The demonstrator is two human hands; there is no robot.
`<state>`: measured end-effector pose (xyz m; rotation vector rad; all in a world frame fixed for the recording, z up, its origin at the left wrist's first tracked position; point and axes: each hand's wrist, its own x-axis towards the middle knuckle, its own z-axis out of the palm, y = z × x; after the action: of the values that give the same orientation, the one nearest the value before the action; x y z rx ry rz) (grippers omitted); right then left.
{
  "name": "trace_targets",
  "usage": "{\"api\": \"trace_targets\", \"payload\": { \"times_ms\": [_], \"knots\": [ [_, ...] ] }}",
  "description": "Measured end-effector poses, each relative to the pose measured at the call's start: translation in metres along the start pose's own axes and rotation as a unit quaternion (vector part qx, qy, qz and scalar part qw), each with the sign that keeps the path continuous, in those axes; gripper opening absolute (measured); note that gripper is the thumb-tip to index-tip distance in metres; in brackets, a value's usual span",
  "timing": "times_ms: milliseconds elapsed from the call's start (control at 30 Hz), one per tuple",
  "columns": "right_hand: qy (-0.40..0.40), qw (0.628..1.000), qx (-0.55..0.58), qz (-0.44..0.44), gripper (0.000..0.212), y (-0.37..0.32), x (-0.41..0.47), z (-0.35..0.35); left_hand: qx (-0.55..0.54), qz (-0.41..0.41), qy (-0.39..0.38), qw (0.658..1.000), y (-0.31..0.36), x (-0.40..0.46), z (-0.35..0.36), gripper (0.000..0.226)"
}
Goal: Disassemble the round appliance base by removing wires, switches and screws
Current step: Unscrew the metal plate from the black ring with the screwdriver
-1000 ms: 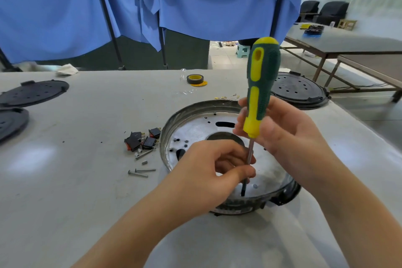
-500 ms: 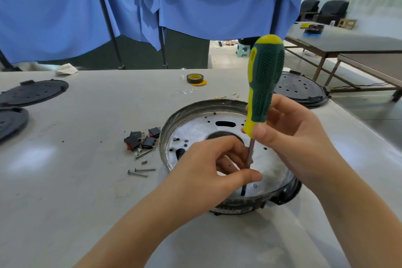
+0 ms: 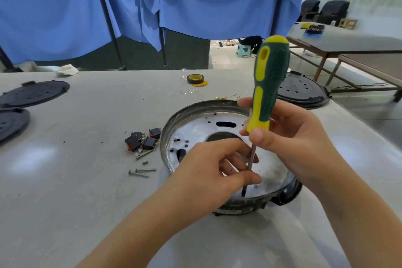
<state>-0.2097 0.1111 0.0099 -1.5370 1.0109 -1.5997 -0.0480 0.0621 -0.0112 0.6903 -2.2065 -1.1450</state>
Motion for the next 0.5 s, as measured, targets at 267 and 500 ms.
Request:
{"api": "trace_targets", "payload": {
  "times_ms": [267,500],
  "knots": [
    [-0.028,0.999,0.039,0.021,0.029,0.0019,-0.0020,-0.0052,0.021,0.019,-0.008,1.000,-0.0009,-0.0005,-0.0007,0.016],
    [-0.030,0.999,0.022,0.023,0.028,0.0017,0.0001,-0.0044,-0.024,0.012,-0.040,0.999,-0.0012,-0.0010,-0.0049,0.015]
  ]
}}
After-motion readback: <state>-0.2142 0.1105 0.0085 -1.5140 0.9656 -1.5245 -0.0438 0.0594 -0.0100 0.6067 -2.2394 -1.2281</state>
